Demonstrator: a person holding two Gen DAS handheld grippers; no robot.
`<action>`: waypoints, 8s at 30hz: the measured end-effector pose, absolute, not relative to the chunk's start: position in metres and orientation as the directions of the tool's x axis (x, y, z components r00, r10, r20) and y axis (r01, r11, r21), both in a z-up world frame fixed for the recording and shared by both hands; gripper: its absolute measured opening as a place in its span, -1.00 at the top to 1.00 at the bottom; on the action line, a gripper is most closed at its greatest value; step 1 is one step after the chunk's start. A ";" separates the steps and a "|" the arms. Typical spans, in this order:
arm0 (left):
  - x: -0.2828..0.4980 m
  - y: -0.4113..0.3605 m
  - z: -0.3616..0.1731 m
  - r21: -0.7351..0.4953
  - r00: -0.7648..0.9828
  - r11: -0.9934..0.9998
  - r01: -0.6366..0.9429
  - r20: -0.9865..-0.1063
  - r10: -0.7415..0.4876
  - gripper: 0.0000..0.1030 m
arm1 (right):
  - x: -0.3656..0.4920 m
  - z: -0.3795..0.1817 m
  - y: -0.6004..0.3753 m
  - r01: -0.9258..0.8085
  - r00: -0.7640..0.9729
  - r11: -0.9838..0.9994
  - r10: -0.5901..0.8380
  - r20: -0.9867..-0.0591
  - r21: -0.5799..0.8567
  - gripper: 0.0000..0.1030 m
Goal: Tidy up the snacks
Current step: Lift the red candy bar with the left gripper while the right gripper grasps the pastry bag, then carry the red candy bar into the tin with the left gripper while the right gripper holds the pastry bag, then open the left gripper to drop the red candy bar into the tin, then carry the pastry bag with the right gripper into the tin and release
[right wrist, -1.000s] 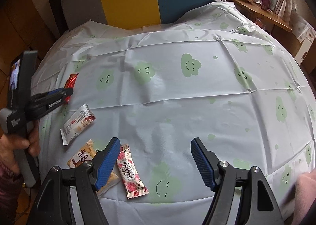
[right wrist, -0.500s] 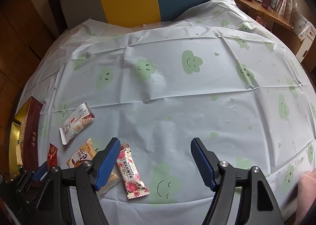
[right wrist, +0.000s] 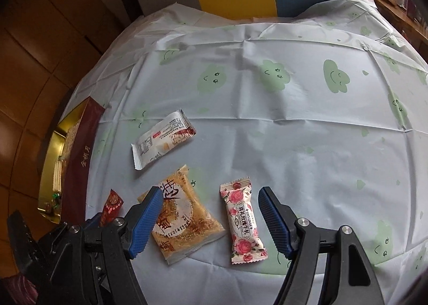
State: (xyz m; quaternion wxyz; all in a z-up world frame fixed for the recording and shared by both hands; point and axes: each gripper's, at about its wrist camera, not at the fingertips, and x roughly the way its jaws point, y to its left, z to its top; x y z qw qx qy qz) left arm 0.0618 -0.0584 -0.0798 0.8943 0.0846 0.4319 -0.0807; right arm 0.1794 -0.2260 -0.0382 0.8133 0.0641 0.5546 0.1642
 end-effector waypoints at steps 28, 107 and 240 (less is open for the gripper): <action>0.059 -0.053 -0.082 0.033 0.631 0.981 0.191 -0.770 -0.097 0.52 | 0.164 -0.049 -0.179 -0.417 0.275 0.877 0.371 -0.887 0.238 -0.50; 0.034 0.136 -0.029 -0.011 0.594 0.898 -0.439 -0.754 0.281 -0.11 | 0.153 -0.079 -0.150 -0.537 0.369 0.843 0.210 -0.905 -0.024 -0.20; -0.009 0.192 -0.007 -0.056 0.607 0.830 -0.555 -0.709 0.358 -0.31 | 0.074 -0.041 0.100 -0.757 0.242 0.637 0.483 -0.841 0.148 0.32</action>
